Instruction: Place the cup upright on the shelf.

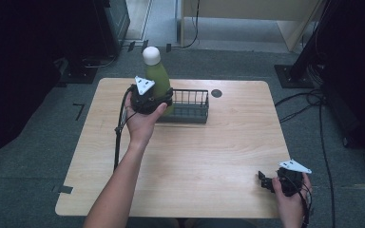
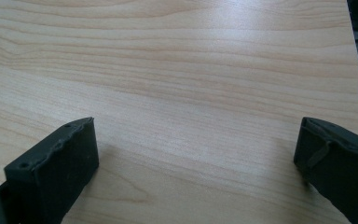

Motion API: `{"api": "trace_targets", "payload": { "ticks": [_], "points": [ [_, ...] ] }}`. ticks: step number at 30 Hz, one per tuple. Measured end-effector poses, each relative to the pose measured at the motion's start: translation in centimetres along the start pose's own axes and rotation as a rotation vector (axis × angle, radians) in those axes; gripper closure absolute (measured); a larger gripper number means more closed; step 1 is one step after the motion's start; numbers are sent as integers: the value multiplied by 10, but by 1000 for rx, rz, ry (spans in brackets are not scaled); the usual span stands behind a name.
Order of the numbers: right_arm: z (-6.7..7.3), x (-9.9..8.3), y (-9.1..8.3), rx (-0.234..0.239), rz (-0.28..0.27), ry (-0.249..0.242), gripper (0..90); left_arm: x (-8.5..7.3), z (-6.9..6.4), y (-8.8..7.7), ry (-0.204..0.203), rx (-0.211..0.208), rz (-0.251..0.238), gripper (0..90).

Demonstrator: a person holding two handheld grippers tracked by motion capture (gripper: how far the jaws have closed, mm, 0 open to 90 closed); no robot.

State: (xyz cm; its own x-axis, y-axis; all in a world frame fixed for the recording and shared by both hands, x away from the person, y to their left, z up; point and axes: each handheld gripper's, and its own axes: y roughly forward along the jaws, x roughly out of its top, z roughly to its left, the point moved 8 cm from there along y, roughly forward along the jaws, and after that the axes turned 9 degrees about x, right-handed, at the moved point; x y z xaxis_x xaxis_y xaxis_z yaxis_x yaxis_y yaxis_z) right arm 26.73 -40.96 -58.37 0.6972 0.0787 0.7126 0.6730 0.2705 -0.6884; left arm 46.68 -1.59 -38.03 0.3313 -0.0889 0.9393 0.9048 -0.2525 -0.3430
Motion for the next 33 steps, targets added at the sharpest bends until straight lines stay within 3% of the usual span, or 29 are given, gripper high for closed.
{"api": "trace_targets", "payload": {
  "ticks": [15,21,33],
  "points": [
    [0,0,0,0,0,0,0,21,5,24,-33,8,-15,210],
    [0,0,0,0,0,0,0,23,8,37,-43,20,-15,210],
    [0,0,0,0,0,0,0,18,8,55,-23,37,-15,210]
  ]
}}
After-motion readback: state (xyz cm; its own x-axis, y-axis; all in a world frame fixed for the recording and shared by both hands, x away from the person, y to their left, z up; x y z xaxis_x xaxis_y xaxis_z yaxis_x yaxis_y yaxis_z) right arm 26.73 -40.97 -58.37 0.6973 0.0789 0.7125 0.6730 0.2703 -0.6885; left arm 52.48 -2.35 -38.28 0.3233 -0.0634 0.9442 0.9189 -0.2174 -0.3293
